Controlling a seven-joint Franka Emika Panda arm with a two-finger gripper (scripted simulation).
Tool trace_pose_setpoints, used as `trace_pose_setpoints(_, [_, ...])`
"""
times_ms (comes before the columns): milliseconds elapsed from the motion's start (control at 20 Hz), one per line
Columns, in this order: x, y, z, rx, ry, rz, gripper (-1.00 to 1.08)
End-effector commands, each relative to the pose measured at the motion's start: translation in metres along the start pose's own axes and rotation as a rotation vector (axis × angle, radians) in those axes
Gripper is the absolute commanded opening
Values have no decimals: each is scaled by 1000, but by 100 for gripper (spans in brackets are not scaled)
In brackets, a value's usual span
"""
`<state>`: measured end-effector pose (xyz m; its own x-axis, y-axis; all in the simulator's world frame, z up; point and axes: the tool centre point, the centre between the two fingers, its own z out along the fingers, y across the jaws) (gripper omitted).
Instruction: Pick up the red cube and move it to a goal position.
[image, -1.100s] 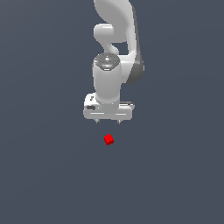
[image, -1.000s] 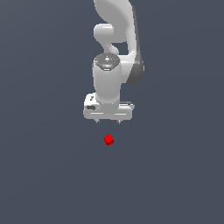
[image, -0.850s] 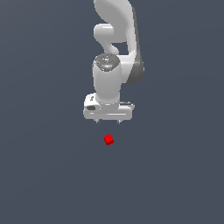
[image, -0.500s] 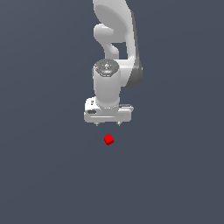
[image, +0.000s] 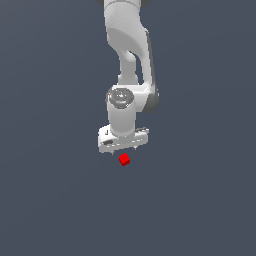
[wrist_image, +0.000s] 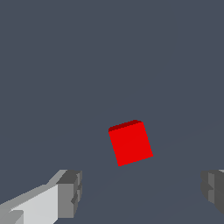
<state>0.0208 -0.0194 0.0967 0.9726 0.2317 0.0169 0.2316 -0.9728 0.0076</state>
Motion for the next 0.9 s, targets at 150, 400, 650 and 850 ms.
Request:
trace_pose_setpoints(150, [4,1,37,6,-7,-136,100])
trace_pose_setpoints(400, [8,1,60,9,-11,-225,100])
trace_pose_setpoints(650, [10,1,74,10,-15,-276,100])
trace_pose_setpoints(850, [10,1,77,10,-15,-289,100])
